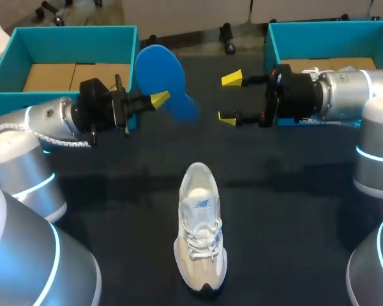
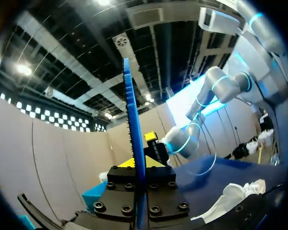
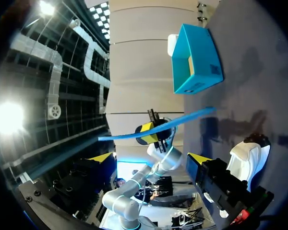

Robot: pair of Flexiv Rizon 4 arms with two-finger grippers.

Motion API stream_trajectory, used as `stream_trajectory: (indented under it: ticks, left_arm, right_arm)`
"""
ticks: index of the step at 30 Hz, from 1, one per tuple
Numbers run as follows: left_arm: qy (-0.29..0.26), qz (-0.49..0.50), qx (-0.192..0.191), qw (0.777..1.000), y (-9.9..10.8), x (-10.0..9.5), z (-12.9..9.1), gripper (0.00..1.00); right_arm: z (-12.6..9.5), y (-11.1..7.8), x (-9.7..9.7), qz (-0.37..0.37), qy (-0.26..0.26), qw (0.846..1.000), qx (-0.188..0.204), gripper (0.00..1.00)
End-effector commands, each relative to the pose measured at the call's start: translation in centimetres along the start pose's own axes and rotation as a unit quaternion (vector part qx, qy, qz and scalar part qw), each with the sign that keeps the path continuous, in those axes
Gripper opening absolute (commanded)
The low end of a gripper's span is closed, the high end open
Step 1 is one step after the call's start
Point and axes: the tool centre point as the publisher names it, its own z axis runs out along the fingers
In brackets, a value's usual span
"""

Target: Take the shoe out of the shoebox, open the shoe tongue, remove and reinsert the insole, then place the shoe into the shoebox

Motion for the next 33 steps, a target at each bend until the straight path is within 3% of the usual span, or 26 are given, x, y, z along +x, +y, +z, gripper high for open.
stream_trajectory:
  ticks: [1, 4, 7, 12, 17, 19, 21, 23, 33]
  left_arm:
    - [0.078, 0.426, 0.027, 0.901, -0.2, -0.4, -0.3, 0.0]
    - [0.1, 0.49, 0.03, 0.865, -0.1, -0.3, -0.6, 0.0]
    - [0.133, 0.571, 0.02, 0.81, 0.4, -0.4, -0.9, 0.0]
    - [0.168, 0.652, 0.015, 0.74, 1.2, -0.7, -1.4, 0.0]
    - [0.183, 0.698, 0.008, 0.692, 2.0, -1.6, -1.4, 0.0]
    - [0.183, 0.74, 0.0, 0.647, 2.2, -2.1, -1.0, 0.0]
    - [0.187, 0.759, 0.003, 0.624, 2.1, -2.2, -0.8, 0.0]
    - [0.189, 0.788, 0.003, 0.585, 1.7, -2.3, -0.4, 0.0]
    - [0.189, 0.788, 0.003, 0.585, 1.7, -2.3, -0.4, 0.0]
  right_arm:
    - [0.1, 0.0, 0.0, 0.0, -0.001, 1.0, -0.001, 1.0]
    - [0.1, 0.0, 0.0, 0.0, -0.001, 1.0, -0.001, 1.0]
    - [0.1, 0.0, 0.0, 0.0, -0.001, 1.0, -0.001, 1.0]
    - [0.1, 0.0, 0.0, 0.0, -0.001, 1.0, -0.001, 1.0]
    - [0.1, 0.0, 0.0, 0.0, -0.001, 1.0, -0.001, 1.0]
    - [0.1, 0.0, 0.0, 0.0, -0.001, 1.0, -0.001, 1.0]
    - [0.1, 0.0, 0.0, 0.0, -0.001, 1.0, -0.001, 1.0]
    - [0.1, 0.0, 0.0, 0.0, -0.001, 1.0, -0.001, 1.0]
    - [0.1, 0.0, 0.0, 0.0, -0.001, 1.0, -0.001, 1.0]
